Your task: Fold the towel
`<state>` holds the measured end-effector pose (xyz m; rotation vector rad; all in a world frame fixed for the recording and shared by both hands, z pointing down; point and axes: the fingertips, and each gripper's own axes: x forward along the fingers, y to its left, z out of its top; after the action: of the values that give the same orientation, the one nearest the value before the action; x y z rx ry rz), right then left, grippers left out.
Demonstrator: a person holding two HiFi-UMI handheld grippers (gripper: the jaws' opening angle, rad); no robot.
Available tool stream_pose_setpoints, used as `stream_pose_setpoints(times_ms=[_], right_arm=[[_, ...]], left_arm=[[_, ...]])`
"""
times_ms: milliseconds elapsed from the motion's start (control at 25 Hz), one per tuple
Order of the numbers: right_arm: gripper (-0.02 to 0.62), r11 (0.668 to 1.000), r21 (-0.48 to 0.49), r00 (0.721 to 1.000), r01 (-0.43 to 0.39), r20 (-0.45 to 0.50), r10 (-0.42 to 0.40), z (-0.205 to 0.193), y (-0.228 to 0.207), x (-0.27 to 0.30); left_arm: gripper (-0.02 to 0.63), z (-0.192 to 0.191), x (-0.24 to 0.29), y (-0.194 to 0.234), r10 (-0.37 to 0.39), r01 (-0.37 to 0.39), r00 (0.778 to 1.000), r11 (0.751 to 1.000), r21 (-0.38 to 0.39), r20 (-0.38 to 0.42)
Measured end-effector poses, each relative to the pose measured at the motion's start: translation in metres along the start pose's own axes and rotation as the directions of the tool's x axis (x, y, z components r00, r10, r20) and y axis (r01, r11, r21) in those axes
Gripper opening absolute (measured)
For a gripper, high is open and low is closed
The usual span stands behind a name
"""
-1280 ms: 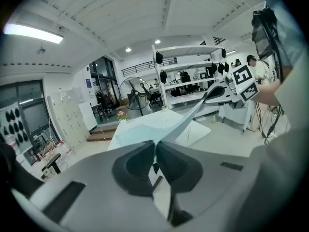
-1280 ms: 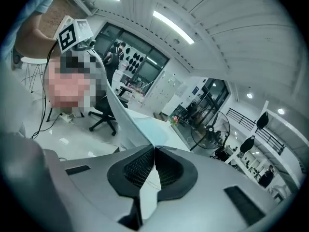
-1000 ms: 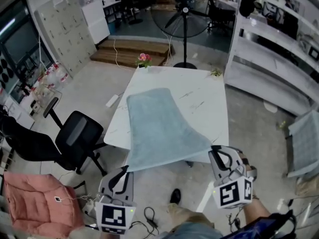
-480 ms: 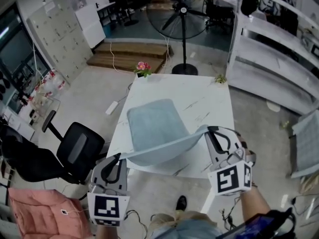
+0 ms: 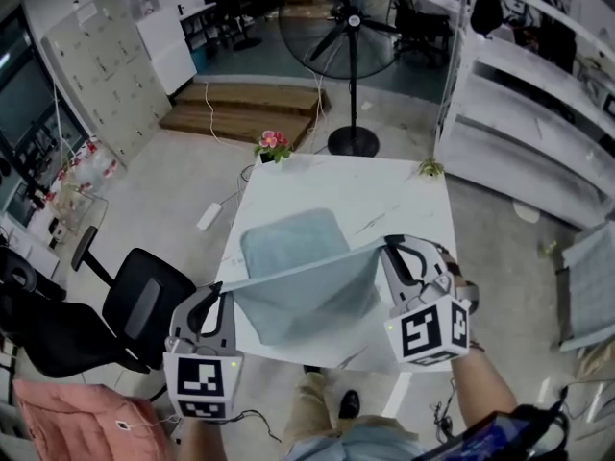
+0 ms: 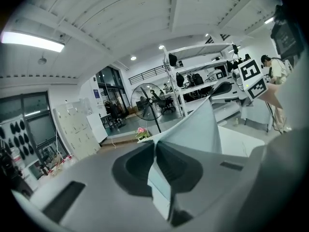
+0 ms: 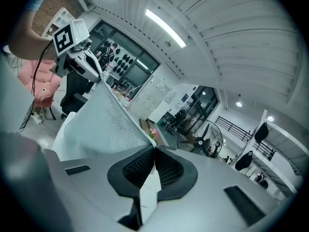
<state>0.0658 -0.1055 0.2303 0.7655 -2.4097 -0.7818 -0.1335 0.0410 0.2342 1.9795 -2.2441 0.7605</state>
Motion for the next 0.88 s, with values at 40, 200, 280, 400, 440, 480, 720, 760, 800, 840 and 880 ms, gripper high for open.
stream_pose_setpoints(times_ms=[40, 200, 280, 400, 440, 480, 720, 760, 800, 840, 880], right_arm=[[0.023, 1.0, -0.002, 1.0, 0.0, -0.005, 0.0, -0.001, -0.001, 0.01], [0.023, 1.0, -0.007, 0.999, -0.01, -0.033, 0.009, -0.007, -0.002, 0.055], [0.023, 1.0, -0.004, 0.998, -0.021, -0.056, 0.021, -0.012, 0.0, 0.079], [0.023, 0.999, 0.001, 0.995, -0.047, -0.089, 0.046, -0.023, 0.006, 0.115], [0.023, 0.999, 0.005, 0.993, -0.054, -0.101, 0.054, -0.026, 0.008, 0.126], [0.023, 0.998, 0.009, 0.992, -0.061, -0.112, 0.062, -0.03, 0.01, 0.138], [0.025, 0.994, 0.022, 0.977, -0.106, -0.183, 0.108, -0.054, 0.018, 0.202], [0.025, 0.993, 0.025, 0.974, -0.112, -0.194, 0.114, -0.058, 0.02, 0.212], [0.025, 0.993, 0.027, 0.971, -0.118, -0.205, 0.121, -0.063, 0.023, 0.222], [0.025, 0.992, 0.028, 0.968, -0.124, -0.216, 0.127, -0.068, 0.025, 0.231], [0.025, 0.991, 0.028, 0.964, -0.132, -0.228, 0.135, -0.074, 0.028, 0.24]], left_arm=[[0.021, -0.003, 0.009, 0.004, -0.004, 0.004, 1.0, 1.0, -0.004, -0.005], [0.021, -0.017, 0.049, 0.022, -0.017, 0.016, 0.999, 1.0, -0.002, -0.036], [0.021, -0.026, 0.071, 0.031, -0.022, 0.022, 0.998, 1.0, -0.003, -0.055], [0.021, -0.042, 0.103, 0.044, -0.037, 0.035, 0.996, 0.999, -0.021, -0.08], [0.021, -0.048, 0.115, 0.049, -0.045, 0.042, 0.995, 0.999, -0.029, -0.092], [0.021, -0.054, 0.126, 0.053, -0.053, 0.05, 0.993, 0.998, -0.035, -0.105], [0.021, -0.085, 0.188, 0.071, -0.108, 0.099, 0.981, 0.993, -0.066, -0.162], [0.021, -0.091, 0.197, 0.073, -0.118, 0.106, 0.978, 0.992, -0.074, -0.171], [0.021, -0.097, 0.206, 0.074, -0.127, 0.113, 0.975, 0.99, -0.083, -0.181], [0.021, -0.103, 0.215, 0.075, -0.136, 0.12, 0.972, 0.988, -0.092, -0.191], [0.021, -0.11, 0.224, 0.076, -0.145, 0.127, 0.969, 0.987, -0.1, -0.202]])
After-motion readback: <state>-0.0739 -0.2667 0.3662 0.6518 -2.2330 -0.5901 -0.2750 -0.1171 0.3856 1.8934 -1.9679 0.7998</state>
